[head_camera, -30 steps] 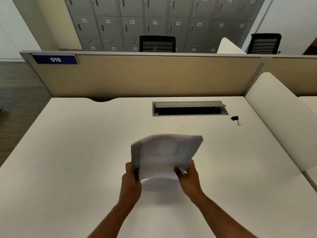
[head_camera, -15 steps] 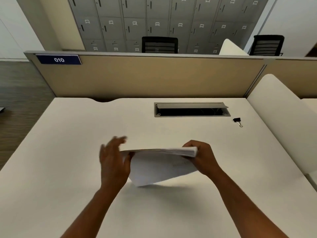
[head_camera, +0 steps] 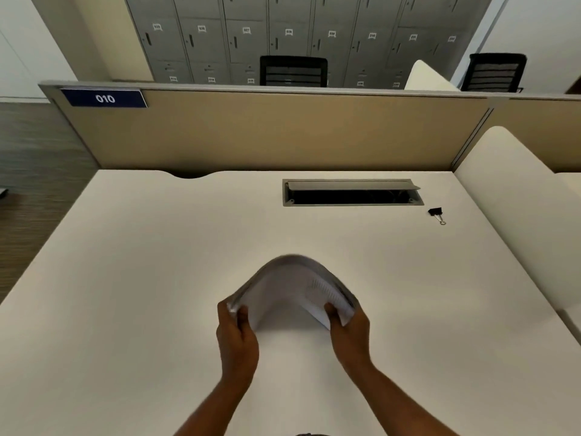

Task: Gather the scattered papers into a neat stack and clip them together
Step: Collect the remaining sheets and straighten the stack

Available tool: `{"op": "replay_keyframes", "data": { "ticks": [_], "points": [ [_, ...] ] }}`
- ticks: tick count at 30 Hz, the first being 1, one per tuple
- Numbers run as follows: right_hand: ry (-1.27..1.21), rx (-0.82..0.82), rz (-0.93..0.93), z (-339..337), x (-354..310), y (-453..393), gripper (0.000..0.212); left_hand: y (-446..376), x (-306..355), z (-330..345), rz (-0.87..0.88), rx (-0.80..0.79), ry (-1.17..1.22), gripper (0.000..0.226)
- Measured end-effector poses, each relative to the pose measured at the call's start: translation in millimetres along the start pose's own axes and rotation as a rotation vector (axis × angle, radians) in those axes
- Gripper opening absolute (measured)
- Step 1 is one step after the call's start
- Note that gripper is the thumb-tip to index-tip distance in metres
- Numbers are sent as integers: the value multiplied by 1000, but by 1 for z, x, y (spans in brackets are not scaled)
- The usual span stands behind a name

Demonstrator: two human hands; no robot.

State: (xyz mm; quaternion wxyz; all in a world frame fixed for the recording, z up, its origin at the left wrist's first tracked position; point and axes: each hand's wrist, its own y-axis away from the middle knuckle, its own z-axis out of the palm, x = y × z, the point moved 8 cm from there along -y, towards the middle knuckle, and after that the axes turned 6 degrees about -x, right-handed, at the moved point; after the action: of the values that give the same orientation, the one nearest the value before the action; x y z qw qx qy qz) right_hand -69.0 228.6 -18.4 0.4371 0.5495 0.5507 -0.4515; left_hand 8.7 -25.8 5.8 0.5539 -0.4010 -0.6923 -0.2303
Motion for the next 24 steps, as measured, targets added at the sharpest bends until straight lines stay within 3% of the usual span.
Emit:
{"op": "replay_keyframes", "data": {
  "ticks": [4,7,11,14,21,24],
  "points": [
    [47,-18,14,1,2,3,60,1,-25,-2,-48,-18,-53,28],
    [121,55,-184,-17,-32,-5,77,-5,-26,-5,-27,-44,-67,26],
    [617,32,-597,-19,-86,-10,80,-9,-25,-8,-15,-45,-75,32],
    [866,-23,-550,-13,-92,-20,84,-11,-29,-8,-25,-51,-84,31],
    [858,-38,-522,-13,-91,-26,83,-15,-25,-6,-40,-66,-92,34],
    [577,18,-487,-25,-89,-32,87,-16,-25,-7,-63,-57,-90,33]
  ]
}}
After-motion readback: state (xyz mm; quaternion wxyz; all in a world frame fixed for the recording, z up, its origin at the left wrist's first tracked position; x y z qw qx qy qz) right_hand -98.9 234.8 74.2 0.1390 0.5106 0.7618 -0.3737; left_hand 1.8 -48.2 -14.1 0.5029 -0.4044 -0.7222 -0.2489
